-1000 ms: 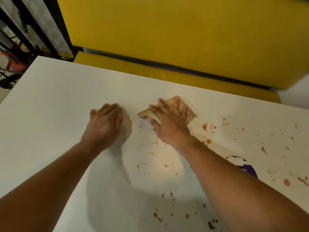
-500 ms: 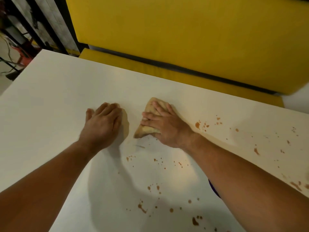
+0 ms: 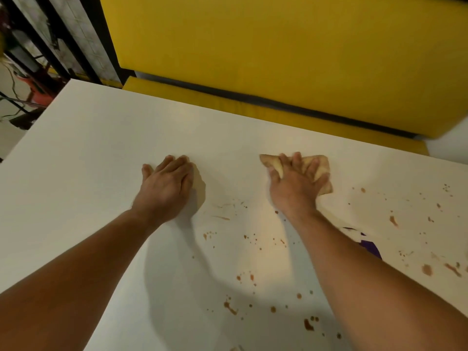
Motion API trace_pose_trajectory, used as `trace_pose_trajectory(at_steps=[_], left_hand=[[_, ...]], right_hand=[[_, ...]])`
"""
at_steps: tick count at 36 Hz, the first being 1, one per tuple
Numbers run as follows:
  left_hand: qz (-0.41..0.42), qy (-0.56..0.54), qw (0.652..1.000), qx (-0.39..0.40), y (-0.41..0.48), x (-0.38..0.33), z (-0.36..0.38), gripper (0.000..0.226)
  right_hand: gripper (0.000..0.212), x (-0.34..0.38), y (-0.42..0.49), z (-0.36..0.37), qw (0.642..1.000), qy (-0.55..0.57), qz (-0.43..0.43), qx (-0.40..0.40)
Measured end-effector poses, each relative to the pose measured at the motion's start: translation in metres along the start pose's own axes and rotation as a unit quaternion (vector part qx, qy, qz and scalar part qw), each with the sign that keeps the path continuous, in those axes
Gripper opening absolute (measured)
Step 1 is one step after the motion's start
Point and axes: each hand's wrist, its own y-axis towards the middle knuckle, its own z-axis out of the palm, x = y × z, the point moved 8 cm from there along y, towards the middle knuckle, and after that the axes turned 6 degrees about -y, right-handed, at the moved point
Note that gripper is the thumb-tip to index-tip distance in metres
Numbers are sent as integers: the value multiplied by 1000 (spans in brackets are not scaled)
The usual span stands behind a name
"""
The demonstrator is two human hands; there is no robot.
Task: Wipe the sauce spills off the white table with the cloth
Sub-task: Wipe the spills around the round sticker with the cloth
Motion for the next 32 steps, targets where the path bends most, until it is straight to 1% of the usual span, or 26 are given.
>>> trace_pose_trajectory(at_steps=[2, 5, 8, 11, 13, 15, 17, 18, 19, 21, 25, 27, 29, 32], left_hand=[[8, -7, 1000, 0, 0, -1, -2, 53], [13, -11, 1000, 8, 0, -2, -3, 53], [12, -15, 1000, 14, 0, -1, -4, 54], [17, -11, 1000, 15, -1, -1, -7, 61], [17, -12, 1000, 22, -3, 0, -8, 70], [12, -16, 1000, 22, -4, -1, -9, 74], [14, -13, 1000, 17, -6, -5, -11, 73], [14, -9, 1000, 17, -6, -7, -10, 69], [12, 0, 1000, 19, -7, -7, -9, 65], [17, 19, 999, 21, -7, -8, -5, 56], [23, 41, 999, 21, -6, -6, 0, 47], [22, 46, 998, 21, -6, -6, 1, 44], [29, 57, 998, 21, -4, -7, 2, 41], [13, 73, 997, 31, -4, -9, 5, 34]], right_hand=[[58, 20, -2, 3, 1000, 1, -12, 6], [58, 54, -11, 5, 997, -29, -69, 9], [55, 99, -32, 8, 986, -32, -165, 11], [52, 135, -64, 14, 957, -39, -286, 11], [51, 135, -75, 18, 936, -50, -347, 23], [51, 122, -73, 15, 914, -64, -400, 32], [50, 104, -67, 12, 895, -99, -433, 39], [50, 92, -63, 10, 893, -111, -434, 43], [50, 80, -59, 7, 897, -114, -424, 46], [49, 47, -50, -1, 919, -98, -380, 50], [46, -37, -33, -15, 962, -68, -261, 38], [44, -76, -33, -18, 981, -61, -185, 21], [50, -96, -39, -14, 993, -57, -102, 7], [52, -91, -48, -3, 1000, -20, 10, -5]])
